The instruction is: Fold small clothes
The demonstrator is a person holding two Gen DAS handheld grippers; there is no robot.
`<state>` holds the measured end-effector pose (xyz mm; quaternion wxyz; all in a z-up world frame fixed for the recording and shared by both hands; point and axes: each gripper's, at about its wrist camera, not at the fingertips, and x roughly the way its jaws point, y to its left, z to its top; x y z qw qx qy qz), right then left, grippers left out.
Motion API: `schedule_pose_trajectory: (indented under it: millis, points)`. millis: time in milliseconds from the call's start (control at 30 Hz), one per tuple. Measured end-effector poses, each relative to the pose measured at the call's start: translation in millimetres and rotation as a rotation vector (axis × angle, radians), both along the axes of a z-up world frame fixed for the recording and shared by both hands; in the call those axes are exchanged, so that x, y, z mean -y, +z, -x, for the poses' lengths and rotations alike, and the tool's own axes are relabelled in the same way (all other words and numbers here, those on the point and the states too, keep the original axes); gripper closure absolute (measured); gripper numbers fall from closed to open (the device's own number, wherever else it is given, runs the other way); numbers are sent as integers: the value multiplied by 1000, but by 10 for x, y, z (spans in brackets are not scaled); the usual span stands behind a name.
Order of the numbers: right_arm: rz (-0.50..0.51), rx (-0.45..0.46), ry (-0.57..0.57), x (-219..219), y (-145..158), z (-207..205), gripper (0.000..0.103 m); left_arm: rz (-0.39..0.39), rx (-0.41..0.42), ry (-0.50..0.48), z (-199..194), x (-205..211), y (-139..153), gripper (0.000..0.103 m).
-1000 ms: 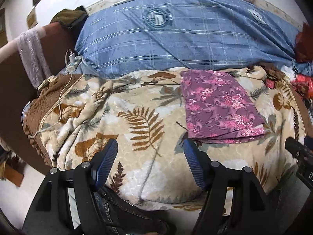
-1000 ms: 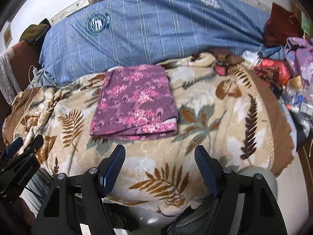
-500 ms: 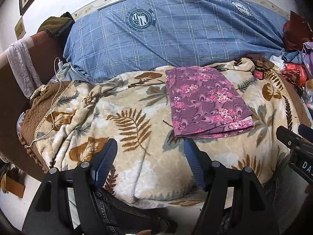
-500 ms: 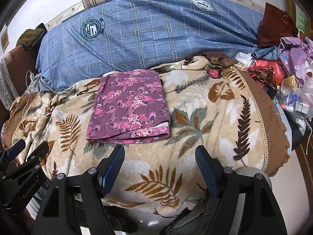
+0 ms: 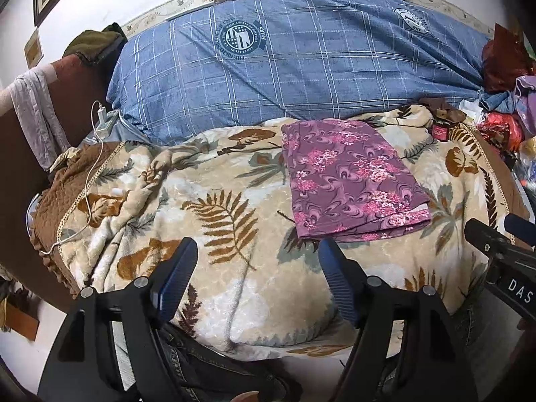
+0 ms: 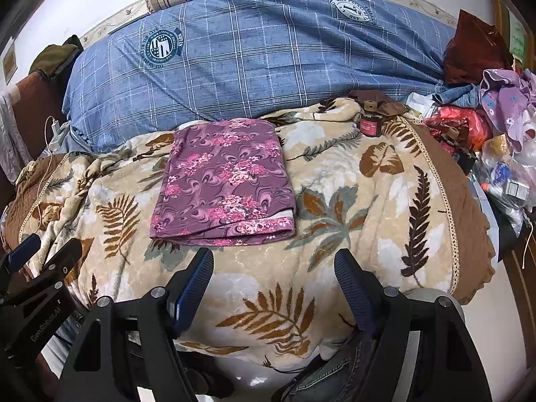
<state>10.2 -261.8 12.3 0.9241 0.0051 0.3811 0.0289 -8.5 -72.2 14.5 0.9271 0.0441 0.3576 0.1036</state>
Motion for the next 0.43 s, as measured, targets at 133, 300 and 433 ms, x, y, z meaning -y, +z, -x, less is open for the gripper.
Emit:
schedule_pose_trajectory:
  millis: [133,300,433]
  points:
    - [5,3,8,-21,15,-16,27,1,-3,2,-19,12,1,28]
    - [4,3,8,-31,18,-16,27,5,-7,0,-34,31,-10,28]
    - [-7,-11,14,-25,-36,-89,26,5,-8,-21,-148,26,-63,28]
